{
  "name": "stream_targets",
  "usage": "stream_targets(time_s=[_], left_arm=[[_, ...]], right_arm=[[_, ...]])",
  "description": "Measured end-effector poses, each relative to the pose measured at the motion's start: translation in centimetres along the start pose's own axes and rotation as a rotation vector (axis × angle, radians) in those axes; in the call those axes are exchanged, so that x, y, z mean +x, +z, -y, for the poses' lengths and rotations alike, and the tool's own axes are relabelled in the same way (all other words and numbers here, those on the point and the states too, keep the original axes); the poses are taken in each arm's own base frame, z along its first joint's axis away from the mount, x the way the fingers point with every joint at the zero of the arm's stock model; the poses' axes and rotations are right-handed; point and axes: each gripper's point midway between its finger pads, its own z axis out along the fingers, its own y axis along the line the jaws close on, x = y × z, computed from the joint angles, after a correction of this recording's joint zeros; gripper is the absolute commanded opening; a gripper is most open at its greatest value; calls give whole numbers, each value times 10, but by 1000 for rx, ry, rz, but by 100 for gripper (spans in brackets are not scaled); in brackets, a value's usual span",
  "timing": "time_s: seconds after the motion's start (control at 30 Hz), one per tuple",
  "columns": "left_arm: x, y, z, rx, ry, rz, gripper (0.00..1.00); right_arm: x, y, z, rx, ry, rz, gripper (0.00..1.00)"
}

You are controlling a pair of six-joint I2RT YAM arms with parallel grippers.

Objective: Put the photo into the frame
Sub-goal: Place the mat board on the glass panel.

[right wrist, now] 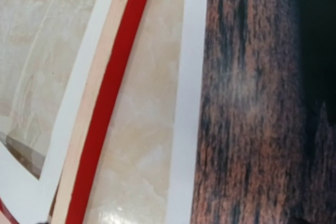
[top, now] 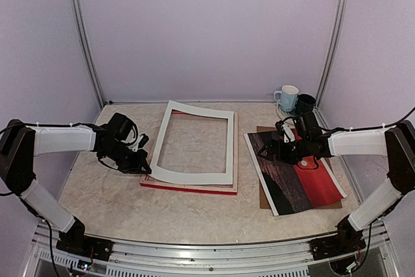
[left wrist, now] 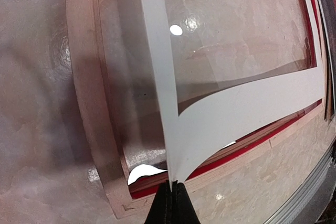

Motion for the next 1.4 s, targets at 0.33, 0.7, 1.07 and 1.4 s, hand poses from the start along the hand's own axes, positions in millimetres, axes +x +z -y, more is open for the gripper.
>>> stream_targets(time_s=[0.33,0.7,1.07,1.4], left_arm=[[-5,-16,15,52,23,29,0],[-2,-19,16,53,21,21,0],[-7,-28,22,64,33,39,0],[-6,-32,24,90,25,32,0]], right_arm=[[3,3,1,2,2,-9,98],[2,4,-1,-4,-5,-6,98],[2,6,-2,-7,-7,-5,98],[2,6,-3,-8,-8,-5,98]])
